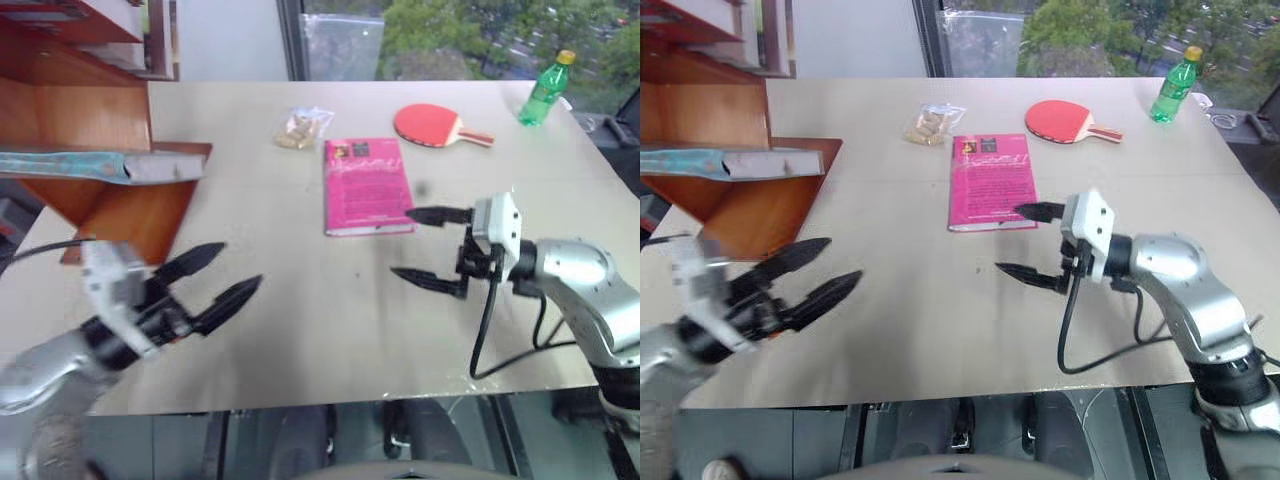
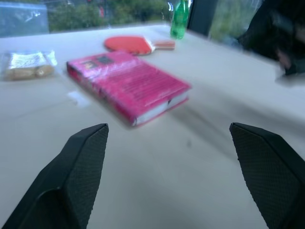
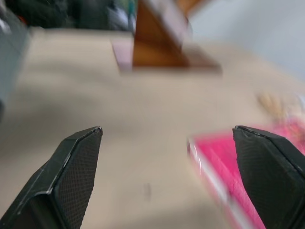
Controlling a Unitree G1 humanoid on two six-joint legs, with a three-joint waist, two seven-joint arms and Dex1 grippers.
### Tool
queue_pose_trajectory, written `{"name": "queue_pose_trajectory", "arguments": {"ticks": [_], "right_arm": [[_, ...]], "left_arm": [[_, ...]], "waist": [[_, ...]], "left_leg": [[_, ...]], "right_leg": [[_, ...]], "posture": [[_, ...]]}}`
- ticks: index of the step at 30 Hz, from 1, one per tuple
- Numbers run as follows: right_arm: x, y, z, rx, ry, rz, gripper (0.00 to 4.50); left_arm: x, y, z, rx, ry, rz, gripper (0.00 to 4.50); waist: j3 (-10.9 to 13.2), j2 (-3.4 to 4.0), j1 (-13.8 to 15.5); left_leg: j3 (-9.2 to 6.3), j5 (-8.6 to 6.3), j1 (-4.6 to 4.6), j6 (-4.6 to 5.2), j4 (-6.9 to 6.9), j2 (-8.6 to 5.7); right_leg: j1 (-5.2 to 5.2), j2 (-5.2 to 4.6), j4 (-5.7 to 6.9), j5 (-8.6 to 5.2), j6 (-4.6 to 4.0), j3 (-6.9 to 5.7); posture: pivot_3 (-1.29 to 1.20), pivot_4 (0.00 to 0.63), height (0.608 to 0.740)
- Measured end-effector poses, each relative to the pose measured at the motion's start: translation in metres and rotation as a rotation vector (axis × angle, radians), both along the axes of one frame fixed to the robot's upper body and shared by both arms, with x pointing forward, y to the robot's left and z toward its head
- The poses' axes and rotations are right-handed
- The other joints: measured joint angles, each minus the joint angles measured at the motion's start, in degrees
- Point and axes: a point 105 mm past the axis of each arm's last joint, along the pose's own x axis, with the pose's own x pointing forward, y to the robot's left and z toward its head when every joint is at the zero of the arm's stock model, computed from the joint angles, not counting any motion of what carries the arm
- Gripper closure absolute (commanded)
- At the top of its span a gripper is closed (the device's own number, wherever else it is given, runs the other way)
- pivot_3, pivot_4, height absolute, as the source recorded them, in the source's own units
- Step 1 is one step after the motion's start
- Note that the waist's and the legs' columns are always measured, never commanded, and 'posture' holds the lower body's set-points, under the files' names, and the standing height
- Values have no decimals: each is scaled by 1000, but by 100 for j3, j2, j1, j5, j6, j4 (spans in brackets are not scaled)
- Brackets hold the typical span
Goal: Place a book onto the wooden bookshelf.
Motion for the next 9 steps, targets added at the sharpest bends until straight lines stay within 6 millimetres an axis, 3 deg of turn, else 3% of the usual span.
{"name": "queue_pose_trajectory", "arguments": {"ticks": [3,5,9], "right_arm": [[-13,-39,-31,-114,76,-148,9],[-23,-69,-44,-181,125,-252,9],[-31,-81,-39,-203,98,-308,9]], "left_arm": [[6,8,-17,46,26,42,97],[10,29,-26,114,34,111,97],[13,38,-25,154,7,95,97]], "waist": [[-2,2,-1],[-1,3,-19],[-2,2,-17]], "left_leg": [[2,0,-3,0,-3,7],[2,-1,1,-1,-6,14],[5,-16,6,24,-5,20]], "right_leg": [[-8,7,-2,-5,-4,4],[-12,15,-5,-12,0,10],[-11,13,-3,-21,17,10]], "posture": [[0,150,740],[0,150,740],[0,150,740]]}}
